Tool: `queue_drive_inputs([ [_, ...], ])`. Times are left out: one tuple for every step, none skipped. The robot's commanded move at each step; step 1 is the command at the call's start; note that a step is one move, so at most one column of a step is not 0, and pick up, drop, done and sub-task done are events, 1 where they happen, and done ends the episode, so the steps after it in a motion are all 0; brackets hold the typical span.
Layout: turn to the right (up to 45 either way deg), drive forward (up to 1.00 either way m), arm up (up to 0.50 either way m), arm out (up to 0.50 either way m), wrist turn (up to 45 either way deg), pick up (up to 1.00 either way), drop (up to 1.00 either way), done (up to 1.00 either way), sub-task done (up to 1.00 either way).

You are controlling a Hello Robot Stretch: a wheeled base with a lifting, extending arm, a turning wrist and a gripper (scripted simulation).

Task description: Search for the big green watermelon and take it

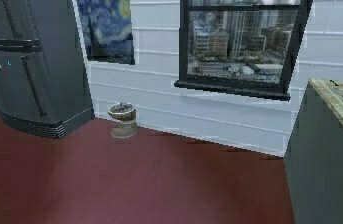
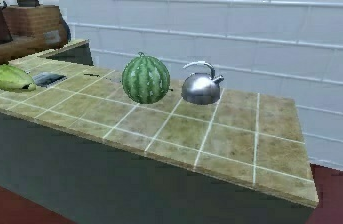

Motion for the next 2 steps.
queue_drive_inputs([
  [0.0, 0.00, 0.38, 0.00, 0.0, 0.00, 0.00, 0.00, 0.00],
  [0.0, 0.00, 0.00, 0.48, 0.0, 0.00, 0.00, 0.00, 0.00],
])
